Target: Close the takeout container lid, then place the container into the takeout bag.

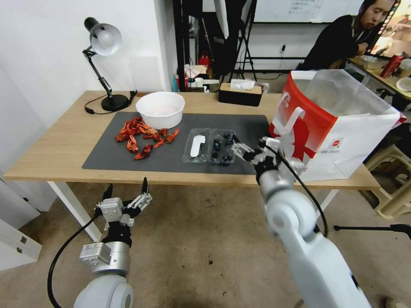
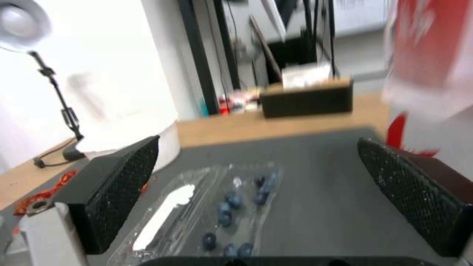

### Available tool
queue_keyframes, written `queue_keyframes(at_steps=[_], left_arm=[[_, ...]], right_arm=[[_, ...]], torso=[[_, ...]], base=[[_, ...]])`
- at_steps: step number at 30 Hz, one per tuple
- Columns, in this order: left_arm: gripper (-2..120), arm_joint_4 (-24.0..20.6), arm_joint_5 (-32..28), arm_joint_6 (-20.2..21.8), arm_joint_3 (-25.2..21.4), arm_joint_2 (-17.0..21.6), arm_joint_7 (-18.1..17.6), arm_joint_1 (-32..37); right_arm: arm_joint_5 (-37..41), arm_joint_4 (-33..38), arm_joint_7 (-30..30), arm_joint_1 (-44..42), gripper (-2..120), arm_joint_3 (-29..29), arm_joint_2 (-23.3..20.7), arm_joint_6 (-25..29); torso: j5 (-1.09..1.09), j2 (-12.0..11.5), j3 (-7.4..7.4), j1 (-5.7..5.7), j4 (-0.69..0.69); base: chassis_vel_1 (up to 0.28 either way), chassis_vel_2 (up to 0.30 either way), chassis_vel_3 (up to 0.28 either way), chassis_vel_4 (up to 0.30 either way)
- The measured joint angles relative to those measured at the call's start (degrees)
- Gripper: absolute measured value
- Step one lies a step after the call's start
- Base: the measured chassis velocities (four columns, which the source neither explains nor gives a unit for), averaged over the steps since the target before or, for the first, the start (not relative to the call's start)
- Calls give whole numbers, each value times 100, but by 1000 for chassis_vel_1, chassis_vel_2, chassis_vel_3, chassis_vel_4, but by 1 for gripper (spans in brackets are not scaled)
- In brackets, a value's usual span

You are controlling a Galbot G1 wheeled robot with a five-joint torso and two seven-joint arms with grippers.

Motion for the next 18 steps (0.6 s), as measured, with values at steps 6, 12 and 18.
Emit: queue_keyframes(at_steps=[6, 12, 18], left_arm=[[100, 12, -15, 2, 4, 51, -4, -8], [100, 13, -40, -5, -5, 119, -17, 5], [100, 16, -76, -11, -9, 194, -26, 9]], right_arm=[[-1407, 741, -142, -1236, 100, 146, -121, 660], [-2421, 928, 101, -2211, 100, 100, 28, 1253], [-2912, 829, 435, -2934, 100, -95, 241, 1683]], torso=[[-1, 0, 0, 0, -1], [-1, 0, 0, 0, 0], [-1, 0, 0, 0, -1]], base=[[0, 0, 0, 0], [0, 0, 0, 0], [0, 0, 0, 0]])
